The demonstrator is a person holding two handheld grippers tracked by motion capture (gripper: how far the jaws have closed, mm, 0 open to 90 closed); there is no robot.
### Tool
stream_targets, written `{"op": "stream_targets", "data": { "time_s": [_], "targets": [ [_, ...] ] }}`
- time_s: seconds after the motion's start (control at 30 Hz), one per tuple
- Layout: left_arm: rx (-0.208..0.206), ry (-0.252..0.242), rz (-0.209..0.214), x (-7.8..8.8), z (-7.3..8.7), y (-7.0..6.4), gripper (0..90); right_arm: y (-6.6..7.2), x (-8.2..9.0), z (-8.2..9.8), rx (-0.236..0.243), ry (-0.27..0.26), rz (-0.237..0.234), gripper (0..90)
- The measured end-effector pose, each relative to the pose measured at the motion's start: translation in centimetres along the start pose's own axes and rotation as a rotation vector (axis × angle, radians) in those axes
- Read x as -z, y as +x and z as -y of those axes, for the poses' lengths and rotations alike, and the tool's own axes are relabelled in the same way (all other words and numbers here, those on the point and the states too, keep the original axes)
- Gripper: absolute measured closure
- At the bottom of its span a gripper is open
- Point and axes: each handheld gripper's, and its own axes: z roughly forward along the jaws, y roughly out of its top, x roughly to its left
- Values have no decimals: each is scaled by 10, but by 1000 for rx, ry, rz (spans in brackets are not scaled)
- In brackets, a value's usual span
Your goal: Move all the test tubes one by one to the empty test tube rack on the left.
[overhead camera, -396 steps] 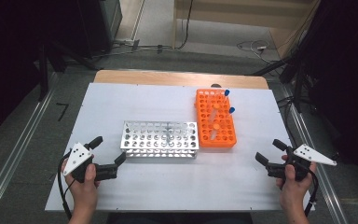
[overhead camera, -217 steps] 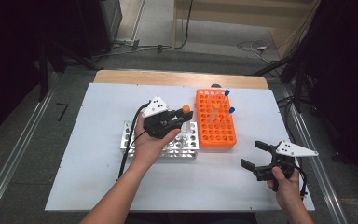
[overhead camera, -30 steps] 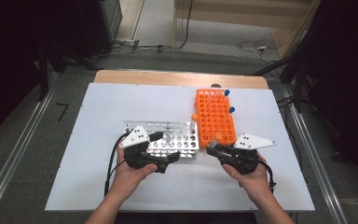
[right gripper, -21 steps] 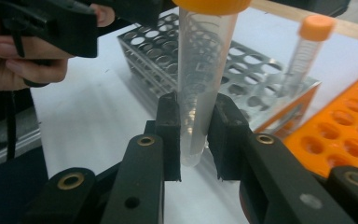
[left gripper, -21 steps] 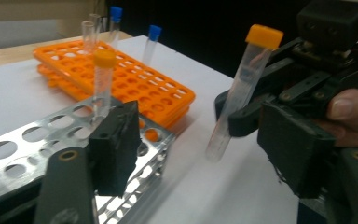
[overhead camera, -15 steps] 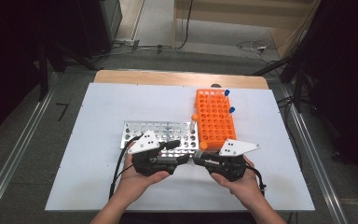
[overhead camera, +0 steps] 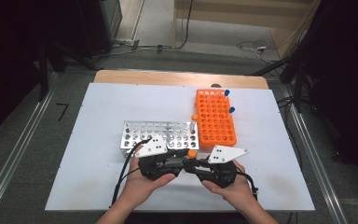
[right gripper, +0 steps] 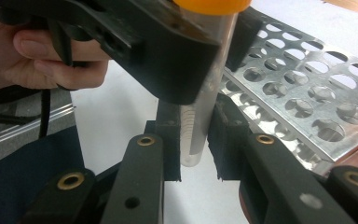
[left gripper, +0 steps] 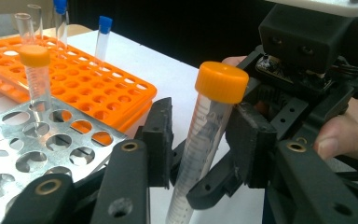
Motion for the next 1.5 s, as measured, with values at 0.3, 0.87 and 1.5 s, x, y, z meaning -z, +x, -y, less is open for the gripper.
{"op": "stream_targets", "data": {
  "time_s": [0.3, 0.87, 1.5],
  "targets": [
    [-24, 8, -12, -1, 2, 0, 737, -1, -2, 1, 6, 2, -5, 731],
    [-22, -60, -66, 10, -8, 9, 751, -15, 19, 6, 26, -93, 10, 495],
    [-20, -108, -172, 5, -36, 41, 751, -54, 80, 47, -74, -133, 181, 19]
  ]
}}
